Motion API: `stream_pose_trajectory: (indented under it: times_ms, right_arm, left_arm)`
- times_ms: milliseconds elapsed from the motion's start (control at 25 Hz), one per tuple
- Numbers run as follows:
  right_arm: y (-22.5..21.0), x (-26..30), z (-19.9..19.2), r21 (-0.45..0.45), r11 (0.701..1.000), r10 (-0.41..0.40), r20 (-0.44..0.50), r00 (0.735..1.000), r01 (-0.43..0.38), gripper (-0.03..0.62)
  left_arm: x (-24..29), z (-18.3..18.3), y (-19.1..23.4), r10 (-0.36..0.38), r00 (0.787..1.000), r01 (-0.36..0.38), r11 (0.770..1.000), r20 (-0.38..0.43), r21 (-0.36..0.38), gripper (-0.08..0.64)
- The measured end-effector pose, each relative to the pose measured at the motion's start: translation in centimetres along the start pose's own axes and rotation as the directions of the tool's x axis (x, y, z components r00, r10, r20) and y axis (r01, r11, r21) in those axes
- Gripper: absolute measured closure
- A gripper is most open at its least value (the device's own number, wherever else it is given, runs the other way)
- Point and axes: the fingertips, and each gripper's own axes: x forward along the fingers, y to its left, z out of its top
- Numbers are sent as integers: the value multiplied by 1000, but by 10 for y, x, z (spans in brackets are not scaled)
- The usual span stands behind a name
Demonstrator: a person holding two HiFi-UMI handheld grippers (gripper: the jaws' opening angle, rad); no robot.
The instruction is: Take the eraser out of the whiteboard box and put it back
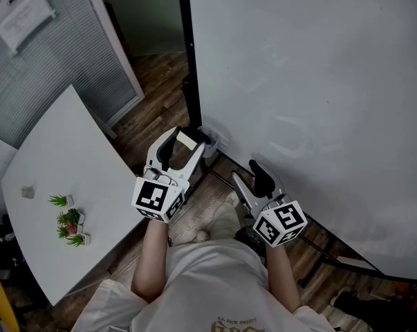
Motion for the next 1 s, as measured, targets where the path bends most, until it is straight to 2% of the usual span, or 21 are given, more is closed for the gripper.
stream_pose_trajectory:
  times_ms: [400,1000]
  right_arm:
    - [14,-4,8,-26,1000,10,25,1000,-9,358]
    - [23,-14,15,-49,999,9,50,999,-7,358]
  left_arm:
    - [-23,20,-4,1,999,-2,1000,38,21,304]
    - [-41,31,-10,4,998,-6,999,56,34,304]
